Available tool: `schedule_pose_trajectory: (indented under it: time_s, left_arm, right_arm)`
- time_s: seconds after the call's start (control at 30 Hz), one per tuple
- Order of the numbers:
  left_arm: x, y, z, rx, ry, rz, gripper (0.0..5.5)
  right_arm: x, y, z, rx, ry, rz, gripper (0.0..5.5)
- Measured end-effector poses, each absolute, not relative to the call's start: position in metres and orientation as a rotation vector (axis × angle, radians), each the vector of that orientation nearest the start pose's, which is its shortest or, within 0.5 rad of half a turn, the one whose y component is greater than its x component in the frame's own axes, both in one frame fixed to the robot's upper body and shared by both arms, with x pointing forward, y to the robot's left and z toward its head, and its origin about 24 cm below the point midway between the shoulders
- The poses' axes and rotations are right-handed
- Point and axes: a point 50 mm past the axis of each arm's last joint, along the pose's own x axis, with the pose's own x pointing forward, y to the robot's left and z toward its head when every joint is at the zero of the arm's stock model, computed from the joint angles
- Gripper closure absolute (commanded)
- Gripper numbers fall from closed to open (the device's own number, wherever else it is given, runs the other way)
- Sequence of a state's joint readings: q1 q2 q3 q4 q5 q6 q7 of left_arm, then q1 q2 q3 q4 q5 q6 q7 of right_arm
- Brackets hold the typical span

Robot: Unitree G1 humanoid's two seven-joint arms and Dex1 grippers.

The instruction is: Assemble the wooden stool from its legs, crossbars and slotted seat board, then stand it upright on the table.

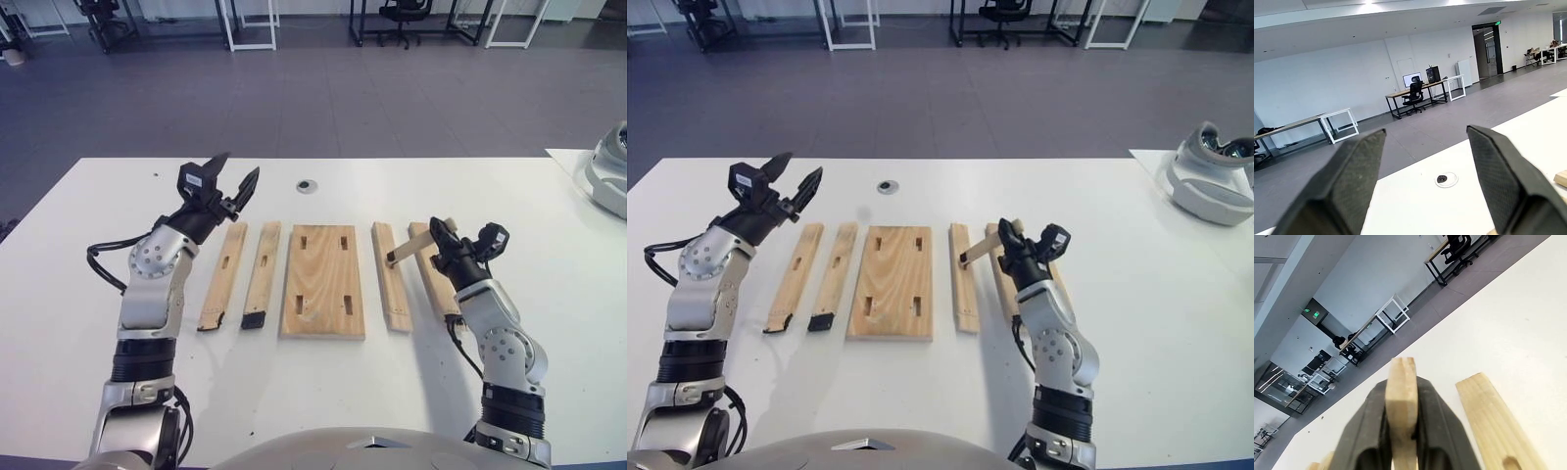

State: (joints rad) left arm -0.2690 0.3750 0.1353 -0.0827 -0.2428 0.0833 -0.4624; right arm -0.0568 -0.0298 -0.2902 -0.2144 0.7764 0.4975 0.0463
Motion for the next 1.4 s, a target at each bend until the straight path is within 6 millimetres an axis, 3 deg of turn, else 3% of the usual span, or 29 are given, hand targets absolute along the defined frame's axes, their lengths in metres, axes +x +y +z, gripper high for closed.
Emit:
schedule_pose_trajectory:
  time_s: [0.27, 0.4, 0.6, 0.97, 1.03, 1.27, 1.4]
  left_arm:
    - [0.288, 0.204, 0.144, 0.182, -0.256, -0.394, 2.45]
    - [0.288, 0.204, 0.143, 0.193, -0.251, -0.393, 2.45]
    - [0.288, 0.201, 0.141, 0.205, -0.243, -0.405, 2.45]
    - [0.286, 0.201, 0.137, 0.224, -0.226, -0.413, 2.45]
    - [0.286, 0.201, 0.137, 0.227, -0.227, -0.413, 2.45]
    - [0.286, 0.201, 0.137, 0.240, -0.228, -0.403, 2.45]
    - [0.286, 0.200, 0.136, 0.236, -0.229, -0.399, 2.45]
  right_arm:
    - [0.255, -0.184, 0.071, 0.597, 0.107, 0.061, 5.08]
    - [0.257, -0.175, 0.078, 0.376, 0.098, 0.113, 5.08]
    - [0.258, -0.163, 0.068, 0.101, 0.102, 0.222, 5.08]
    - [0.258, -0.172, 0.062, 0.037, 0.039, 0.272, 5.08]
    - [0.261, -0.172, 0.069, 0.044, 0.041, 0.280, 4.48]
    - [0.262, -0.179, 0.052, 0.011, 0.316, 0.300, 3.10]
    - [0.257, -0.175, 0.053, 0.032, 0.451, 0.330, 2.29]
